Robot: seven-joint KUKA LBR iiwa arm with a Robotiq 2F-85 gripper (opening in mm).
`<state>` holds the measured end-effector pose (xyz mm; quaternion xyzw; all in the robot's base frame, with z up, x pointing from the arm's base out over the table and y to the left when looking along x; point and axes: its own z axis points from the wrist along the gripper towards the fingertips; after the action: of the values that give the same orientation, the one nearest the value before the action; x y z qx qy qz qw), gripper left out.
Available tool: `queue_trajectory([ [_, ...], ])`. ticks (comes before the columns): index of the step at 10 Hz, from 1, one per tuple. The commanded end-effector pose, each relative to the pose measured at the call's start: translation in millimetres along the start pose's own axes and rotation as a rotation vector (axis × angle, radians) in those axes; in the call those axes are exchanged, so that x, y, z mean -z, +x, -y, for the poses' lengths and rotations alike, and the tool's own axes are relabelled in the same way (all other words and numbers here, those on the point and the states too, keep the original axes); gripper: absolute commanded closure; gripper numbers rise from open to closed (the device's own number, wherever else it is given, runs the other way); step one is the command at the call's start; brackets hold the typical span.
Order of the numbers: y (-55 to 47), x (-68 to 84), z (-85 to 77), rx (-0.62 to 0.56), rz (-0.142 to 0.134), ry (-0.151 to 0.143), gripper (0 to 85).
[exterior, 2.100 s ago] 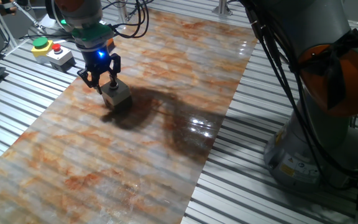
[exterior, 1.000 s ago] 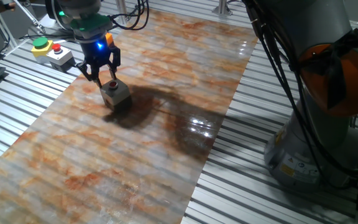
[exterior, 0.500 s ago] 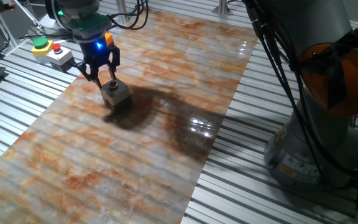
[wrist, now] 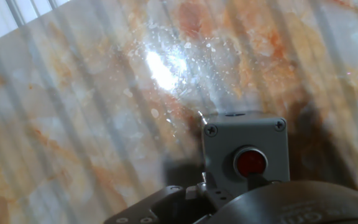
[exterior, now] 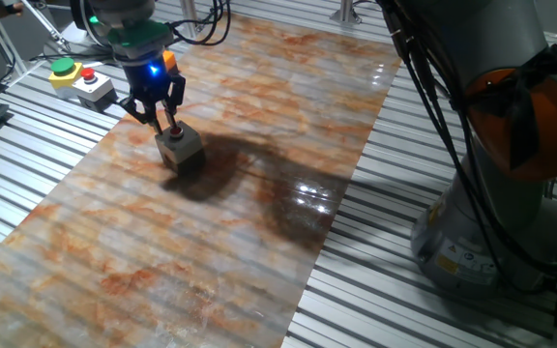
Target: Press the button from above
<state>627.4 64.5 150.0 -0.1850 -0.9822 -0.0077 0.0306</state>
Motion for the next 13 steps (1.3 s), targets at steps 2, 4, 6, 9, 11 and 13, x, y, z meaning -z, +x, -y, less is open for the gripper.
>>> queue_trajectory([
  [2, 2.2, 5.7, 0.3, -0.006, -0.003, -0.011, 68.0],
  [4, 2.6, 6.3, 0.4, 0.006, -0.011, -0.013, 68.0],
  [6, 2.6, 7.7, 0.1, 0.009, -0.01, -0.012, 68.0],
  [9, 3.4, 15.3, 2.3, 0.019, -0.026, -0.028, 85.0],
  [11, 2.1, 20.5, 5.6, 0.03, -0.038, -0.043, 85.0],
  [13, 4.2, 26.1, 8.3, 0.033, -0.03, -0.034, 85.0],
])
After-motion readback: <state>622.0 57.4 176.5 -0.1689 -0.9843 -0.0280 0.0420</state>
